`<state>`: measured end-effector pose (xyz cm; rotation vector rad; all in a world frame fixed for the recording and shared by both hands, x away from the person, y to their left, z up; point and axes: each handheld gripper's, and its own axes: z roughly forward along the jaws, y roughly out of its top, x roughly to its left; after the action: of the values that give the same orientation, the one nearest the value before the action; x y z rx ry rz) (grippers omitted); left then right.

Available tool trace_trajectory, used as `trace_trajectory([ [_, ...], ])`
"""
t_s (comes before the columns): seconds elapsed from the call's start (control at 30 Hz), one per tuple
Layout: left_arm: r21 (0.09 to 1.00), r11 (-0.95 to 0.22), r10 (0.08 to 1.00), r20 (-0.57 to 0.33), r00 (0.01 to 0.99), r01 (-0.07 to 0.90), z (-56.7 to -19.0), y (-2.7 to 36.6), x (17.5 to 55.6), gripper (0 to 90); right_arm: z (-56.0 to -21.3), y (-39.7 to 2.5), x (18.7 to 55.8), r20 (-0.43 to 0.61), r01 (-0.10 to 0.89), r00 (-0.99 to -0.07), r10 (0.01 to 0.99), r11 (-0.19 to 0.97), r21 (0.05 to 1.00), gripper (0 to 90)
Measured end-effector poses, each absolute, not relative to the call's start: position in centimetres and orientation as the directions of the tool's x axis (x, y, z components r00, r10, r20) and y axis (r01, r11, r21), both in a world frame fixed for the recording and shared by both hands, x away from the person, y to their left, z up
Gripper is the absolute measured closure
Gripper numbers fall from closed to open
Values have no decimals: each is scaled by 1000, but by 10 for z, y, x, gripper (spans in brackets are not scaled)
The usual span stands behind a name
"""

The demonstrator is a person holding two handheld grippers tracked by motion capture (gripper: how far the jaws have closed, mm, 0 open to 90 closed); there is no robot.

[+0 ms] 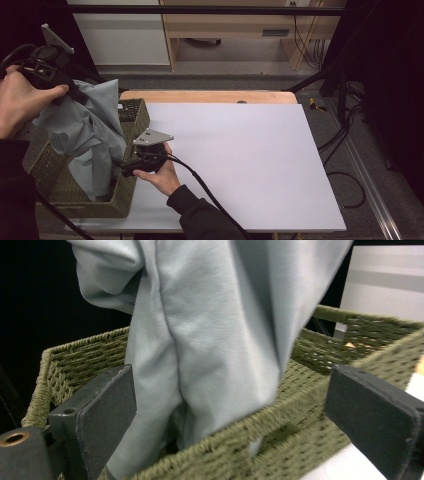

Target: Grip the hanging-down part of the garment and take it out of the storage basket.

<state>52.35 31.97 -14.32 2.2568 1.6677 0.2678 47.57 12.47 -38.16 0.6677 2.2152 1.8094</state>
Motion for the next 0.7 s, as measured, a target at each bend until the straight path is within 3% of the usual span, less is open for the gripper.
trace_trajectory([
  [0.27,369,-270,952,-35,303,890,-142,319,522,766,-389,156,478,96,202,-892,443,200,959,93],
  [0.4,369,-272,952,-36,306,889,-142,319,521,766,-394,166,480,107,219,-889,445,208,953,152],
  [0.5,369,-274,950,-38,309,888,-142,320,522,766,-396,169,480,80,203,-887,455,228,952,300],
  [0.6,370,-274,950,-40,310,888,-142,321,521,766,-396,169,480,67,207,-875,480,245,947,532],
  [0.63,370,-274,950,-40,310,888,-142,321,522,766,-396,168,481,66,208,-873,484,247,946,629],
  [0.67,372,-272,950,-41,309,887,-142,321,521,766,-393,165,481,82,227,-869,488,246,942,787],
  [0.7,373,-272,950,-42,309,887,-142,322,521,766,-393,165,481,82,227,-869,488,246,942,787],
])
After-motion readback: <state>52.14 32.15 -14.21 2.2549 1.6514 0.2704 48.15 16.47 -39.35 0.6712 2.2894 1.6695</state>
